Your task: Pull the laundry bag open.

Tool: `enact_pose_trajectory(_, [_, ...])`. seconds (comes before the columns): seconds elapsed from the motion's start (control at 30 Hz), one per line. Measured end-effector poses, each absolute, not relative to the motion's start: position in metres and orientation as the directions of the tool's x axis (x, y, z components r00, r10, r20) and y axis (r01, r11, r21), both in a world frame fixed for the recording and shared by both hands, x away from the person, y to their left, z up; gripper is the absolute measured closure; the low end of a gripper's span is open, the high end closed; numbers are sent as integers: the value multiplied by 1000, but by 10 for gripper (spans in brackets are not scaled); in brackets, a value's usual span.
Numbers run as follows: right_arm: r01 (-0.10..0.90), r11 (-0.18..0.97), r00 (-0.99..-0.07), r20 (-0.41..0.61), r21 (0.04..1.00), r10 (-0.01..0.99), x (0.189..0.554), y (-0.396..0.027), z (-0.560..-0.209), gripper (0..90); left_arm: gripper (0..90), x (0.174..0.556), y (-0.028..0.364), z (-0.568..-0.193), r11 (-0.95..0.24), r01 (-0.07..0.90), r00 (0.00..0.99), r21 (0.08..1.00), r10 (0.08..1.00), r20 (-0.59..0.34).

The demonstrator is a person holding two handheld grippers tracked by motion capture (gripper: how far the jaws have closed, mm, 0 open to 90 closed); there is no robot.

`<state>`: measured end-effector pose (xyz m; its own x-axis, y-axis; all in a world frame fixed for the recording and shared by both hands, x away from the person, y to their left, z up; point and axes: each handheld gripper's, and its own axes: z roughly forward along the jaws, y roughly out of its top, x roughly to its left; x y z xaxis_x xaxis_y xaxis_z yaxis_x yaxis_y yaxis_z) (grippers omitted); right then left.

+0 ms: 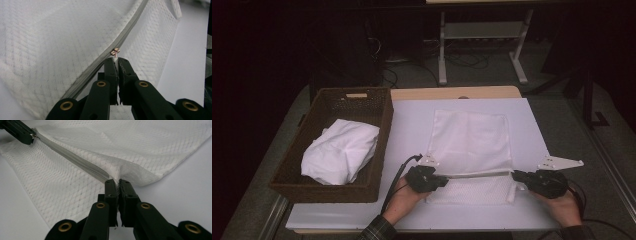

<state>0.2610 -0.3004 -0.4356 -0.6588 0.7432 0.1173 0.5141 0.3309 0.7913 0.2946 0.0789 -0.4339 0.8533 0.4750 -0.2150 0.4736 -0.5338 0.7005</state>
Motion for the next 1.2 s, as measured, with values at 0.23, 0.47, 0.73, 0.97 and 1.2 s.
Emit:
enact_pose_trajectory(0.23, [523, 327, -652, 122, 787, 749, 262, -303, -438, 854, 865, 294, 89, -436, -525, 491, 842, 695, 492, -224])
enact_pose_trajectory(0.47, [527, 332, -641, 110, 782, 759, 264, -305, -439, 854, 865, 294, 97, -438, -513, 511, 829, 689, 506, -239])
enact_pose_trajectory(0.73, [536, 326, -626, 106, 779, 773, 265, -311, -440, 855, 865, 294, 106, -440, -508, 521, 820, 686, 521, -236])
enact_pose_trajectory(0.97, [545, 323, -607, 99, 773, 788, 267, -317, -441, 854, 865, 294, 108, -439, -501, 523, 817, 690, 524, -239])
enact_pose_trajectory(1.2, [549, 331, -601, 87, 768, 795, 270, -320, -444, 854, 866, 296, 110, -440, -495, 528, 810, 690, 538, -234])
